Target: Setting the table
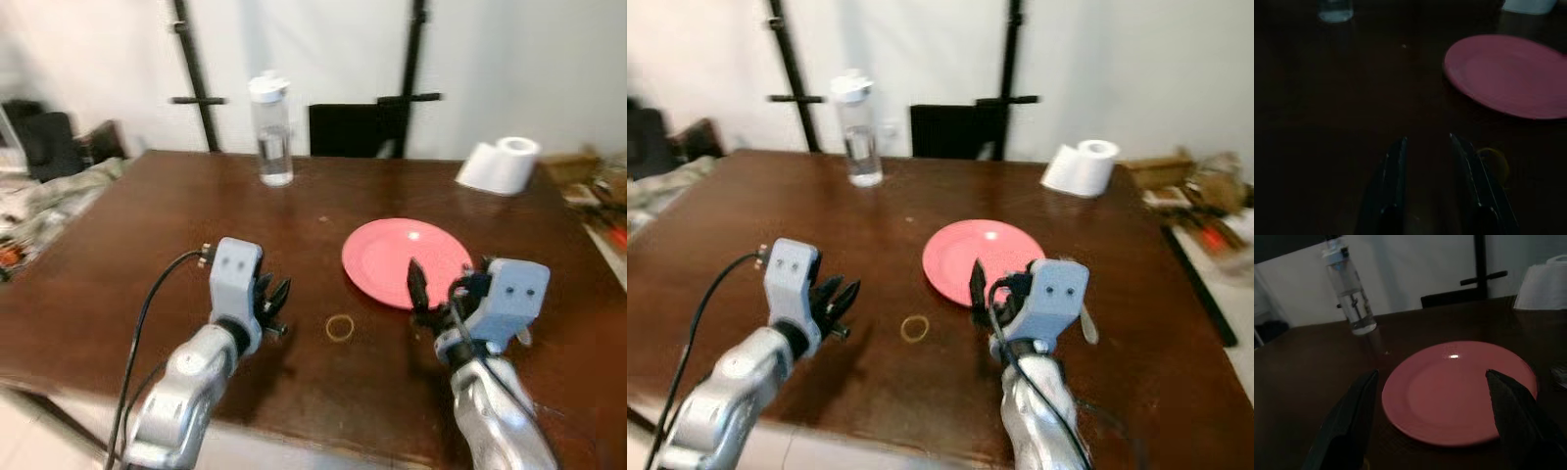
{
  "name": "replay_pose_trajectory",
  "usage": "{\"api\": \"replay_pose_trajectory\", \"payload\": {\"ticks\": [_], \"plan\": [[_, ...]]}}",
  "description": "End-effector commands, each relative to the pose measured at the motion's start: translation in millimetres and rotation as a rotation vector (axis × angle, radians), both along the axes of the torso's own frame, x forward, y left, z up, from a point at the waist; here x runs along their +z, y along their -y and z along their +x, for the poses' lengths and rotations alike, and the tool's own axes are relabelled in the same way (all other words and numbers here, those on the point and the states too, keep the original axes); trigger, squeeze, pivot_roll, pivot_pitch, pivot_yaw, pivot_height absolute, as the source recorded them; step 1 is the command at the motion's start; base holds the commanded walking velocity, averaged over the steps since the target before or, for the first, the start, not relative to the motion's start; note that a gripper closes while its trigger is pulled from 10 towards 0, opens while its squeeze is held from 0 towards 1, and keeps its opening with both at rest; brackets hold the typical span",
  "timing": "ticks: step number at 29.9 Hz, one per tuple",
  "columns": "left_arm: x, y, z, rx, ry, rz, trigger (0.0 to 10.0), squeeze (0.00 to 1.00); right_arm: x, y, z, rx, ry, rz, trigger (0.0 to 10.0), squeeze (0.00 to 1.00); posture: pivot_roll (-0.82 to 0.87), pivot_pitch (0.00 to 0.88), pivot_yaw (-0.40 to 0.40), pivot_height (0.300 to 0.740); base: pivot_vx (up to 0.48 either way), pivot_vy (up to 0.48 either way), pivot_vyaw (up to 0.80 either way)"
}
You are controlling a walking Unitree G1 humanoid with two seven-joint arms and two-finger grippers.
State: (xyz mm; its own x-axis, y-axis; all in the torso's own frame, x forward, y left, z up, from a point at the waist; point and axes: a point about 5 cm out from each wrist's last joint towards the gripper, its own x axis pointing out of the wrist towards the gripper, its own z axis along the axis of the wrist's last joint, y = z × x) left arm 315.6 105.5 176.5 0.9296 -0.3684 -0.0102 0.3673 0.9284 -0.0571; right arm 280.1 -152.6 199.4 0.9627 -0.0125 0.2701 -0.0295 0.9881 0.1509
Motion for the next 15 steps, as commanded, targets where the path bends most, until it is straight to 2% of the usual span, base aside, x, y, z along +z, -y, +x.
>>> {"api": "replay_pose_trajectory", "payload": {"ticks": [1,9,15], "plan": [[-1.6,-1.0,-0.2,0.002,-0.005,0.012,10.0,0.00,-5.5,-0.1,-1.5,-0.001,-0.023,0.007,10.0,0.00,-0.03,0.097,0.125,0.740,-0.349,0.000,0.00],[-1.7,-1.0,-0.1,0.004,-0.006,0.013,10.0,0.00,-5.6,0.1,-1.6,-0.001,-0.024,0.006,10.0,0.00,-0.03,0.099,0.125,0.740,-0.341,0.000,0.00],[-2.3,-0.9,0.7,0.010,-0.014,0.008,10.0,0.00,-5.9,0.0,-1.7,0.001,-0.025,0.006,10.0,0.00,-0.03,0.099,0.125,0.740,0.000,0.000,0.00]]}}
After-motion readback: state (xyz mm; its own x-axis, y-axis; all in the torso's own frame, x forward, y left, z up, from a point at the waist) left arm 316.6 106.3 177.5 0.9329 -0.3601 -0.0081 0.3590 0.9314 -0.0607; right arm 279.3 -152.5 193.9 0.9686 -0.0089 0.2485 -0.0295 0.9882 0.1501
